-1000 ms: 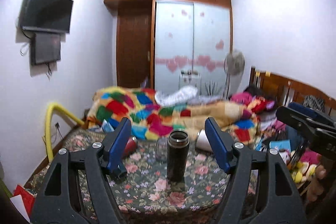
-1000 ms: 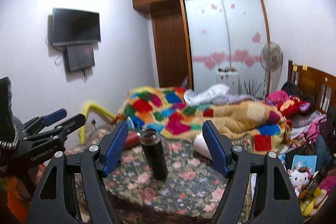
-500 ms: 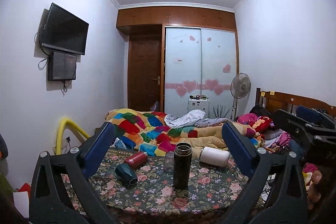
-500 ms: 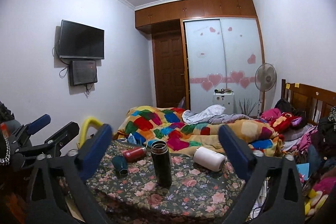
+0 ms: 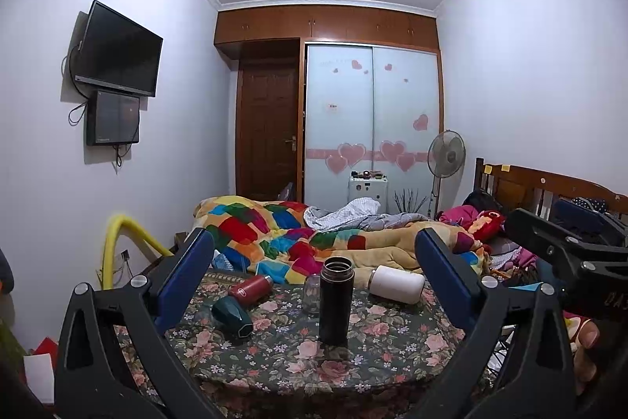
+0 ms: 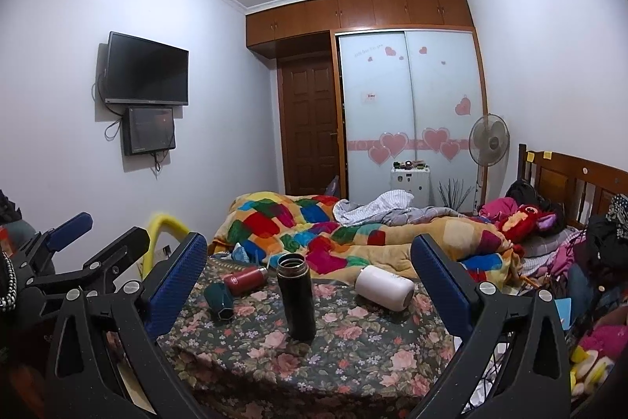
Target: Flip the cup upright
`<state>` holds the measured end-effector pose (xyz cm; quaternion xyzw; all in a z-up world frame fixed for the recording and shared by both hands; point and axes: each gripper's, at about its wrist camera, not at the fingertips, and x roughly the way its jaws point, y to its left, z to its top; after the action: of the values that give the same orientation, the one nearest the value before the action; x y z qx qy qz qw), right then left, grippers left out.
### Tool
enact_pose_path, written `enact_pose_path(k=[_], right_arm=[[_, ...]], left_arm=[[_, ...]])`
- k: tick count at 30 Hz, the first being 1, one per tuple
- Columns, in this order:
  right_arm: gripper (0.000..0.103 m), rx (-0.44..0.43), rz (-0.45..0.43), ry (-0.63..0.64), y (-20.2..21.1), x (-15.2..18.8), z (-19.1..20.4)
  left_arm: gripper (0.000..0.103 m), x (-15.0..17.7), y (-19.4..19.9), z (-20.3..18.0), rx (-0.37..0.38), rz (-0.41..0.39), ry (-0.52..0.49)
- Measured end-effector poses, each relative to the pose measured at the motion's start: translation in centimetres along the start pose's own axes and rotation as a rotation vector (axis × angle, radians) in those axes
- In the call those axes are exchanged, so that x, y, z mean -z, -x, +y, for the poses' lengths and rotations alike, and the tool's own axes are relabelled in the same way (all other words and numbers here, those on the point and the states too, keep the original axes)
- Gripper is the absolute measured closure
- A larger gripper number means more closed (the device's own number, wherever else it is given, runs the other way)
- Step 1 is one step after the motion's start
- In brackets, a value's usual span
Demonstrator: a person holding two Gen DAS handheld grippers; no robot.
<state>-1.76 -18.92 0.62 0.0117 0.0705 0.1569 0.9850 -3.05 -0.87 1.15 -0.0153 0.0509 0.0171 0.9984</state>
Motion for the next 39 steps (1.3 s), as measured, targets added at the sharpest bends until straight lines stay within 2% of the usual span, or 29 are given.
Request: enact_pose_path(k=[39], right_arm=[[0.000,0.003,0.011,-0.007,-0.09,0.08,-0.42]], left_arm=[[0.000,0.31,-0.80,-0.65,0.030,0.017,0.003]])
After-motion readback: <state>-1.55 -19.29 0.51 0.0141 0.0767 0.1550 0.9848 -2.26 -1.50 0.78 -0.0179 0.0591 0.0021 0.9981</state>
